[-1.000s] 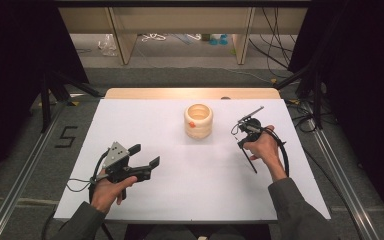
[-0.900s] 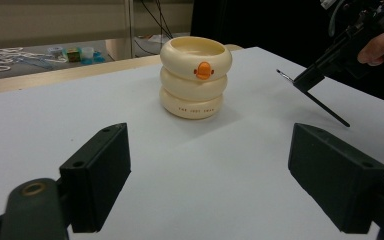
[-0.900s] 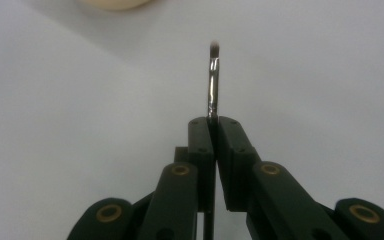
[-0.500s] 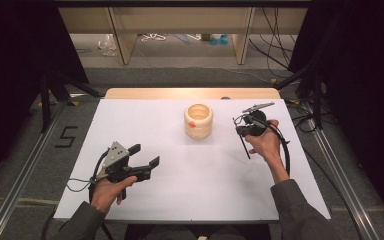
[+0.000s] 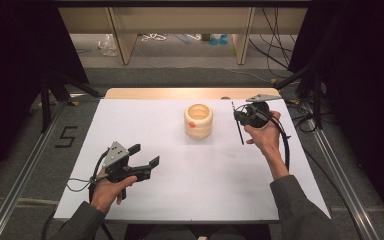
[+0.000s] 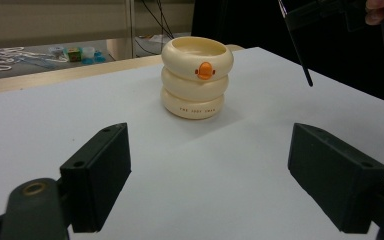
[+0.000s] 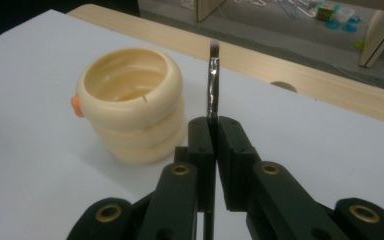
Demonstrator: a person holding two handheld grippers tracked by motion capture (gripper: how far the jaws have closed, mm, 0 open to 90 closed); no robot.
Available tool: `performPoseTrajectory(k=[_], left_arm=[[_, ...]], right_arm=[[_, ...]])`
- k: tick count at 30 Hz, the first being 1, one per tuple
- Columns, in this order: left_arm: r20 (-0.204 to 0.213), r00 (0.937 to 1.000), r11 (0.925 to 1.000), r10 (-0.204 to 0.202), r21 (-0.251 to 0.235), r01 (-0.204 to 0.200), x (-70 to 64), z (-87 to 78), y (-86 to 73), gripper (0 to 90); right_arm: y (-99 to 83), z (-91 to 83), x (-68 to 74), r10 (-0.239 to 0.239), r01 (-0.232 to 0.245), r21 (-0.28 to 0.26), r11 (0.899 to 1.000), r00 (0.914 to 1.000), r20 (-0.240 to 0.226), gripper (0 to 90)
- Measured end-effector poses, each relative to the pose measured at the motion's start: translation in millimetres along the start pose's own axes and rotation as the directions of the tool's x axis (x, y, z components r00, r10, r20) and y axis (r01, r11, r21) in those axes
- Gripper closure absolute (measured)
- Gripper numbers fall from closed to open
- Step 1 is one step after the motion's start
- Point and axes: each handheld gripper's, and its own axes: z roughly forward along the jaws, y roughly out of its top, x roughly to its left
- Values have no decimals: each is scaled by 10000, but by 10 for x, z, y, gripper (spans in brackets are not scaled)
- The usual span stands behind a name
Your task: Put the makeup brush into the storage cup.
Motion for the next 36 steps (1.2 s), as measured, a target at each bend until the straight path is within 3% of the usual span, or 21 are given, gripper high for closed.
performPoseTrajectory(k=[6,14,21,36], left_arm=[[3,10000,10000,16,-7,-16,4,1,2,168],[22,10000,10000,-5,-10,5,-1,-2,2,168],[-5,10000,10000,-12,-19,12,5,1,1,168],[18,10000,10000,10,-59,-10,4,-4,3,168]], right_arm=[[51,11,-13,136,-147,-549,9984,9997,-199,857],[145,-7,23,-14,-4,-633,9980,9996,-278,857],[201,28,42,18,-75,-1169,9931,9988,-485,857],[400,82,153,-198,92,-1429,9897,9971,-731,857]])
